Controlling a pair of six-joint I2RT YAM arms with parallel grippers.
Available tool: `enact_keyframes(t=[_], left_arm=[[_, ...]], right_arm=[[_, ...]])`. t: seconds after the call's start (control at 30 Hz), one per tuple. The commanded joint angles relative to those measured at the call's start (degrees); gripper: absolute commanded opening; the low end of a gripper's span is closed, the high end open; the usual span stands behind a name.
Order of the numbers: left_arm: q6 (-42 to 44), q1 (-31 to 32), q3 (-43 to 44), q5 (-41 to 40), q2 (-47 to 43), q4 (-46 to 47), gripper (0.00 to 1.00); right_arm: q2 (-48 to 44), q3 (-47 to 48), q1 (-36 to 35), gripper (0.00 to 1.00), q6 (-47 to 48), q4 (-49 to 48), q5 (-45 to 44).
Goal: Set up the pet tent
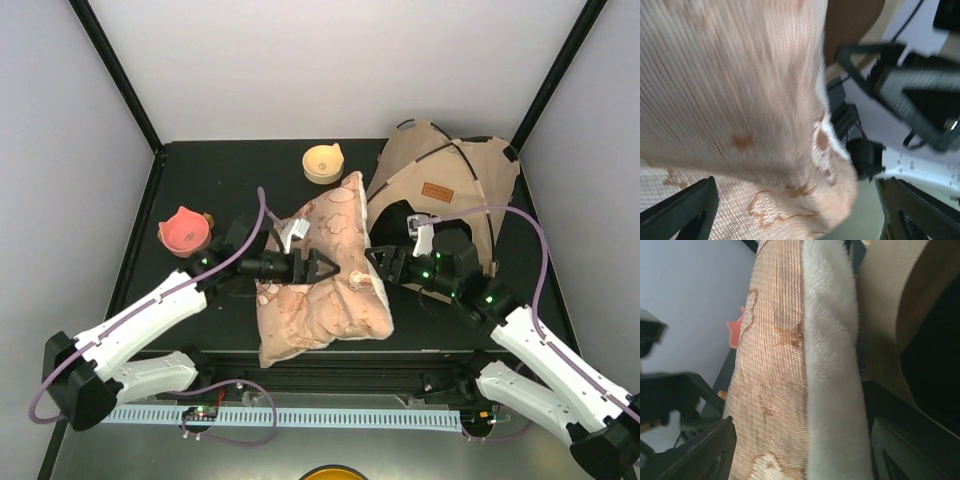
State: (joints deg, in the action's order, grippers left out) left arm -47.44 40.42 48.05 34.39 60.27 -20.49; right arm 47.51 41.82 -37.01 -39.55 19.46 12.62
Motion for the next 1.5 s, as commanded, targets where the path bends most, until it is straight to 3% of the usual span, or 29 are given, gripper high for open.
enact_keyframes(t=[0.0,0.13,0.27,0.6,0.77,0.9,0.97,1.0,1.1,1.13,1.3,1.47], left_arm=[[12.4,-0.4,13.7,-11.0,3.7,-13.1,0.98],[16.5,-5.1,17.3,-17.4,2.3,-23.1,0.99],[13.6,-12.1,10.5,-19.8,-3.6,-24.4,0.96],[4.9,-12.4,0.3,-28.5,-11.4,-32.8,0.97],[1.1,-12.4,-8.0,-25.0,-11.6,-27.0,0.93],[-1.9,-12.3,-16.0,-18.5,-10.7,-17.1,0.86],[-2.8,-12.3,-19.1,-16.4,-9.9,-12.6,0.76],[-2.5,-12.2,-20.5,-15.2,-9.4,-10.3,0.66],[0.3,-11.8,-20.8,-11.6,-9.1,-5.1,0.16],[1.8,-11.5,-20.0,-10.2,-9.3,-4.2,0.04],[11.4,-9.0,-11.0,-6.9,-11.9,-9.6,0.02],[12.9,-3.9,-5.5,0.2,-13.6,-7.9,0.02]], right_arm=[[-3.1,-0.9,-0.4,0.77,0.1,3.9,-6.0],[-3.0,0.2,-0.7,0.78,4.2,8.1,-5.5],[1.1,3.0,-2.9,0.81,9.0,11.4,-5.9],[12.3,11.2,-13.5,0.81,16.0,12.5,-14.0],[17.1,13.5,-15.7,0.78,16.4,13.7,-16.1],[18.9,12.8,-16.8,0.73,16.6,12.1,-14.8],[19.7,12.1,-17.5,0.65,16.0,10.6,-14.2],[20.3,11.8,-18.0,0.58,15.7,10.0,-13.7],[22.0,12.2,-21.0,0.43,15.7,8.4,-14.4],[22.3,12.6,-22.4,0.37,15.9,8.1,-15.4],[22.2,13.6,-25.3,0.05,14.8,6.5,-14.5],[21.8,15.2,-26.5,0.01,12.8,7.6,-10.4]])
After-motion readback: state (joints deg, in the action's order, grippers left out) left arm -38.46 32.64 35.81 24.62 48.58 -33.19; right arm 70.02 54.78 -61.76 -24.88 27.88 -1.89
